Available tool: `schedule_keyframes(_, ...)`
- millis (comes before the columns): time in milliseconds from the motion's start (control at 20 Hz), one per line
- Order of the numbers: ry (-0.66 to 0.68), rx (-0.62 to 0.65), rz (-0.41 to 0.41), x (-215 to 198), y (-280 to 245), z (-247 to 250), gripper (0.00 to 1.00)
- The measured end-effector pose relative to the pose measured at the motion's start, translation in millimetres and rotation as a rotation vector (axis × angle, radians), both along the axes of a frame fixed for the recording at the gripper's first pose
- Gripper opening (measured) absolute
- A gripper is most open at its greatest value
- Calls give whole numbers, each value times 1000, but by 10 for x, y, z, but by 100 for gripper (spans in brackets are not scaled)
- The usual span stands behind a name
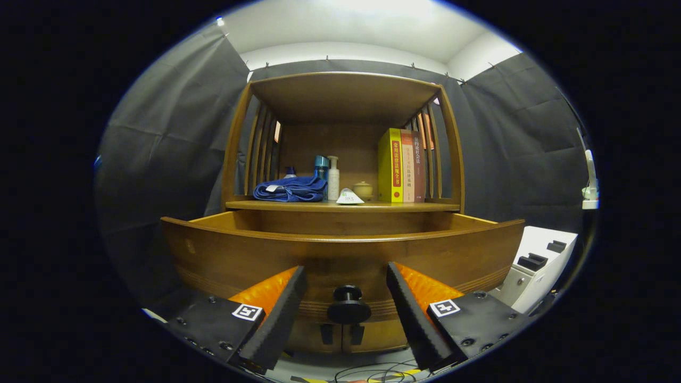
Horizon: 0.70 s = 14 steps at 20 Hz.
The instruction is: Pull open the drawer, take out the items inside it, and place them on the countertop above the cabinet.
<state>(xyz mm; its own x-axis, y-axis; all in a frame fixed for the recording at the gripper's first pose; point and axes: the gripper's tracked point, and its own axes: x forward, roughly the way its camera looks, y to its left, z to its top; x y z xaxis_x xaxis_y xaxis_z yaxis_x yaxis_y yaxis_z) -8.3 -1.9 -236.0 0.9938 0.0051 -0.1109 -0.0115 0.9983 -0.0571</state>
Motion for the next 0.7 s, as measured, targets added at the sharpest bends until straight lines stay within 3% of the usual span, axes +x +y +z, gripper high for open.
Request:
schedule_keyframes(300, 7, 28, 20, 17, -7, 77, 99)
schedule_keyframes(700, 23, 37, 13, 458, -17, 233, 98)
